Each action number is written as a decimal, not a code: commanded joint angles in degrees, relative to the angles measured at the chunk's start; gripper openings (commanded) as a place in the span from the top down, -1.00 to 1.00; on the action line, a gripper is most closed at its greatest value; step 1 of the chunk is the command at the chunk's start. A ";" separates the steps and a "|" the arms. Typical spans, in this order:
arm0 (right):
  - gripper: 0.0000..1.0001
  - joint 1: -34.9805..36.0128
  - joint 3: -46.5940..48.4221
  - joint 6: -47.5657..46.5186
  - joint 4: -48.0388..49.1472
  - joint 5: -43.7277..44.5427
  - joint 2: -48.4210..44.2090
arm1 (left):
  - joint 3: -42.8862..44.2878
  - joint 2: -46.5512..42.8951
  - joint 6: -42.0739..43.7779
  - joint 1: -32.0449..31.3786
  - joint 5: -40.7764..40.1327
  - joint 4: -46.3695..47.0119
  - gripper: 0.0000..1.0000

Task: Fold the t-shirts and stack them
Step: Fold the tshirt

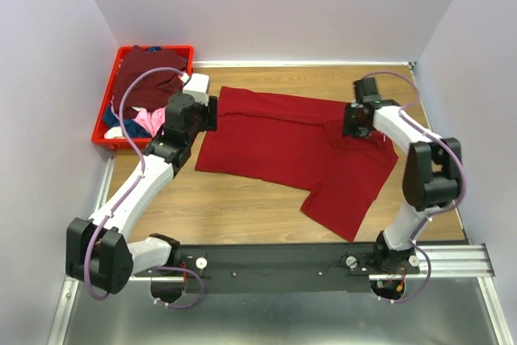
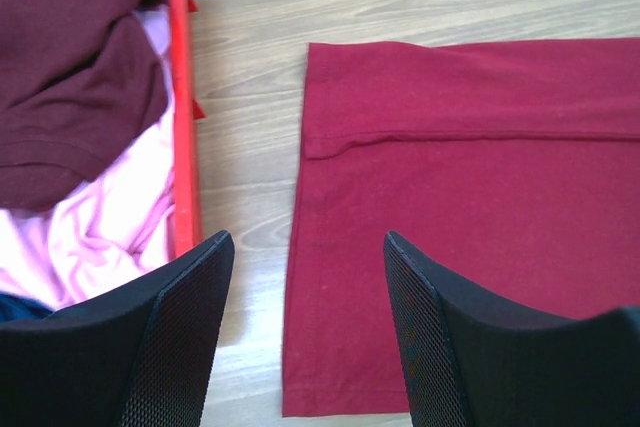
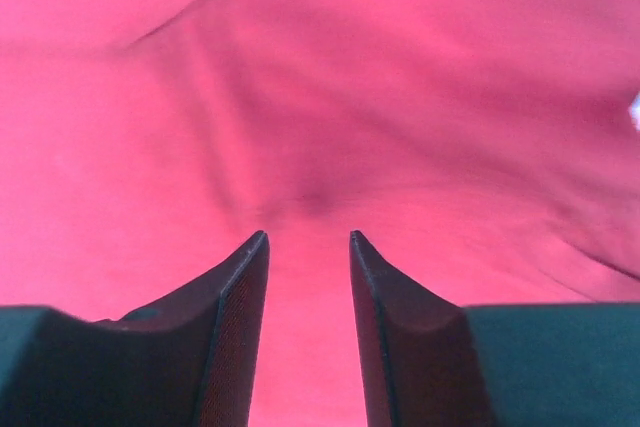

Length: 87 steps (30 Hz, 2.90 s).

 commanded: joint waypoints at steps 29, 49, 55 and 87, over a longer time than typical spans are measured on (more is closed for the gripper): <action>-0.11 -28.78 -33.46 16.30 30.79 -19.30 -24.58 | 4.33 35.04 -22.14 -1.68 18.20 2.90 -0.30; 0.13 -25.10 -34.25 13.22 35.36 -28.17 -16.58 | 9.34 26.88 -16.78 2.29 16.53 -5.37 -0.34; 0.14 -24.92 -34.77 12.52 37.12 -29.24 -15.09 | 9.87 18.09 -11.16 0.96 15.65 -3.44 -0.35; 0.69 -24.92 -33.46 9.35 41.61 -32.49 -9.99 | 4.86 12.10 -8.86 0.79 15.12 0.70 -0.35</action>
